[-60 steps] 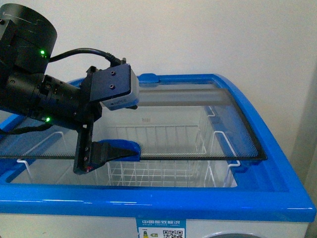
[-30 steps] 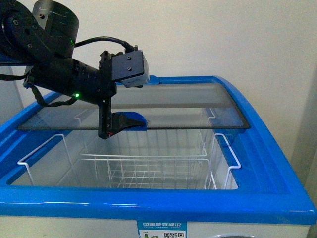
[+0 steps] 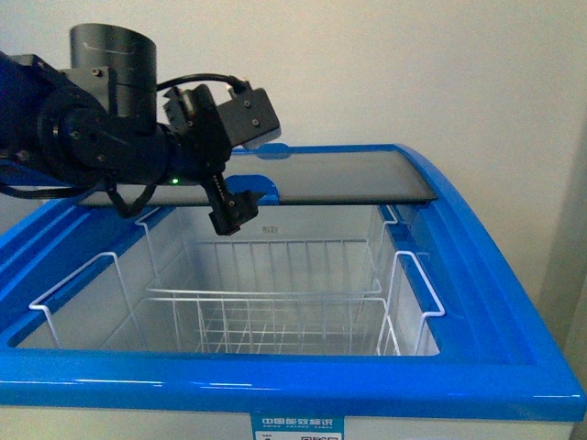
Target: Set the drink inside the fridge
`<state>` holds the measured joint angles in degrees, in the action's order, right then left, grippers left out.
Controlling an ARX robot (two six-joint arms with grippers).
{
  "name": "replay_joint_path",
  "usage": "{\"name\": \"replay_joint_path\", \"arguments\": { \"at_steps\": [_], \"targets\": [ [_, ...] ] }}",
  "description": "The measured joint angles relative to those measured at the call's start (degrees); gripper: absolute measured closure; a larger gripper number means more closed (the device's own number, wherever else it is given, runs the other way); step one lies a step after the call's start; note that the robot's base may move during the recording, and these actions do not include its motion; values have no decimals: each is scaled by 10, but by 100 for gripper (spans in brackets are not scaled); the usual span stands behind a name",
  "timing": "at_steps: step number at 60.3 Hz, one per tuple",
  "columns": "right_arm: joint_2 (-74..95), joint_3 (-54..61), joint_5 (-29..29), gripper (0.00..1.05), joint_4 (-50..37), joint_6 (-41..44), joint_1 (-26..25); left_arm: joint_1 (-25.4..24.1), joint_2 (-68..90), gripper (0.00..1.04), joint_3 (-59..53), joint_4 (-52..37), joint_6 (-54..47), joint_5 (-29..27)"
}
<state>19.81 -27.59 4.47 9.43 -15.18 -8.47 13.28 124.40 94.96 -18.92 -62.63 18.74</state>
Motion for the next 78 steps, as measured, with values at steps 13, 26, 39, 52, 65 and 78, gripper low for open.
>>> {"name": "replay_joint_path", "arguments": {
  "at_steps": [13,26,39,52,65,78],
  "targets": [
    [0,0,0,60,0,0,0,-5,-197,8,-210,-74,219,-86],
    [0,0,0,60,0,0,0,-16,-538,8,-513,-8,504,-115],
    [33,-54,87,60,130,58,-18,-81,-937,38,-786,100,608,-217],
    [162,-115,169,60,121,180,50,-129,-1104,71,-868,134,621,-189],
    [363,-246,170,60,99,317,132,-130,-1159,101,-886,180,621,-187],
    [594,-388,113,60,152,509,212,-130,-1202,102,-901,194,623,-188]
  ]
}}
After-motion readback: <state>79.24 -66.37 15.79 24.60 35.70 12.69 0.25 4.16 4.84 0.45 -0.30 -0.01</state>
